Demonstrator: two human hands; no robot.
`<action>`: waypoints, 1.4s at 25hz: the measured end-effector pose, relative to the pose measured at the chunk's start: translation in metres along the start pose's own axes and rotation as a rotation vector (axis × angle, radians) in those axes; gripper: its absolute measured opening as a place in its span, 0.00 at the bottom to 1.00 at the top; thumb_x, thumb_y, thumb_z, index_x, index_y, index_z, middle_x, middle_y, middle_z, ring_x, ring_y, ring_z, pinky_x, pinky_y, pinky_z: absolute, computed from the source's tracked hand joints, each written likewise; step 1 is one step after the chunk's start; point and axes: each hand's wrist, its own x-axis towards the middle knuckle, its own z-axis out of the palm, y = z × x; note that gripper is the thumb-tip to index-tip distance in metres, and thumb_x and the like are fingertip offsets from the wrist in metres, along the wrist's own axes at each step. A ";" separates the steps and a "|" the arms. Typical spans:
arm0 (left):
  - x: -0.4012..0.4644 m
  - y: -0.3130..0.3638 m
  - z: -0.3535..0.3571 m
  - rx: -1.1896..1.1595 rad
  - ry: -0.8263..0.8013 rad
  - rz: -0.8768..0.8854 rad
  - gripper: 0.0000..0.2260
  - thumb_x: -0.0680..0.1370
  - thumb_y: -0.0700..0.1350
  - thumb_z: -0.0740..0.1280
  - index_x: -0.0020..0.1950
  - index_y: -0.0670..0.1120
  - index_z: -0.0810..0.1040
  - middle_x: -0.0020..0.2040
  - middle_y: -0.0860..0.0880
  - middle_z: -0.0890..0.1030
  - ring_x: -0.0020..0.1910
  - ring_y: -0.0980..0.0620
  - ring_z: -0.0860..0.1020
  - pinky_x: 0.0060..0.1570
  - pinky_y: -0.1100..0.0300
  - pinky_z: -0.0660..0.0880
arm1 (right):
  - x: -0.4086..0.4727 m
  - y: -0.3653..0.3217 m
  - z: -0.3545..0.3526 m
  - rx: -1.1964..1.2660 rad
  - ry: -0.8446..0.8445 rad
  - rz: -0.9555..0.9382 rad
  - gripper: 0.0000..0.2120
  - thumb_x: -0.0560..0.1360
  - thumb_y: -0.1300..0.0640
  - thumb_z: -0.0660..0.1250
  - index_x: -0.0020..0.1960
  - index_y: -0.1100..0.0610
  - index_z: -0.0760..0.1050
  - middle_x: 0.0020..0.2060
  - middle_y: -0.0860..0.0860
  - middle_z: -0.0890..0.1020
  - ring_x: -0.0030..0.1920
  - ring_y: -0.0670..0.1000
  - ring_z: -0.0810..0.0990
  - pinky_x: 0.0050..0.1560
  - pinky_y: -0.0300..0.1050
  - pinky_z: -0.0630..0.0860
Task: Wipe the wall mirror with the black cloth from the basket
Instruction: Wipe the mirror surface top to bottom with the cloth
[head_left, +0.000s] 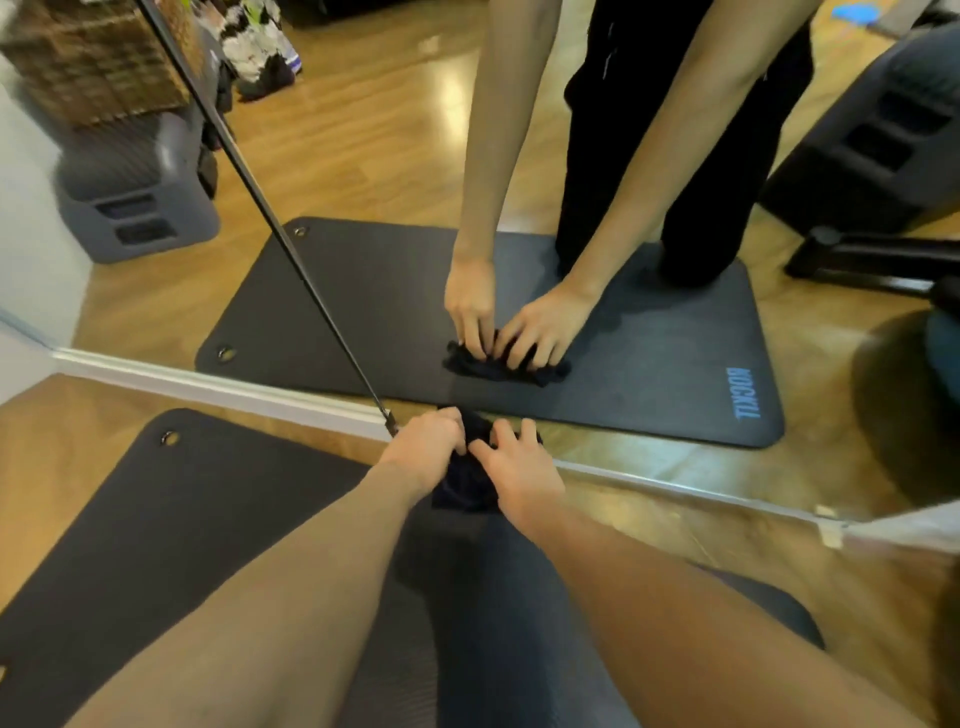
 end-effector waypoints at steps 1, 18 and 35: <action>-0.010 0.019 -0.005 -0.019 -0.036 -0.022 0.03 0.74 0.43 0.64 0.45 0.49 0.77 0.52 0.45 0.82 0.53 0.43 0.80 0.52 0.54 0.76 | -0.019 0.008 -0.015 0.021 -0.010 0.032 0.29 0.78 0.65 0.67 0.76 0.52 0.65 0.69 0.58 0.66 0.72 0.68 0.63 0.62 0.58 0.74; -0.144 0.426 -0.184 0.177 0.306 0.222 0.17 0.79 0.37 0.66 0.37 0.57 0.71 0.58 0.47 0.81 0.61 0.46 0.79 0.49 0.62 0.75 | -0.256 0.178 -0.365 -0.012 0.391 0.075 0.27 0.78 0.64 0.68 0.74 0.45 0.71 0.70 0.55 0.68 0.71 0.65 0.63 0.67 0.60 0.73; -0.284 0.371 -0.348 0.332 0.622 0.284 0.13 0.79 0.34 0.66 0.59 0.45 0.85 0.62 0.46 0.81 0.61 0.45 0.79 0.63 0.52 0.76 | -0.284 0.010 -0.508 -0.298 0.592 -0.028 0.29 0.78 0.61 0.70 0.75 0.41 0.70 0.66 0.51 0.70 0.65 0.58 0.67 0.60 0.52 0.76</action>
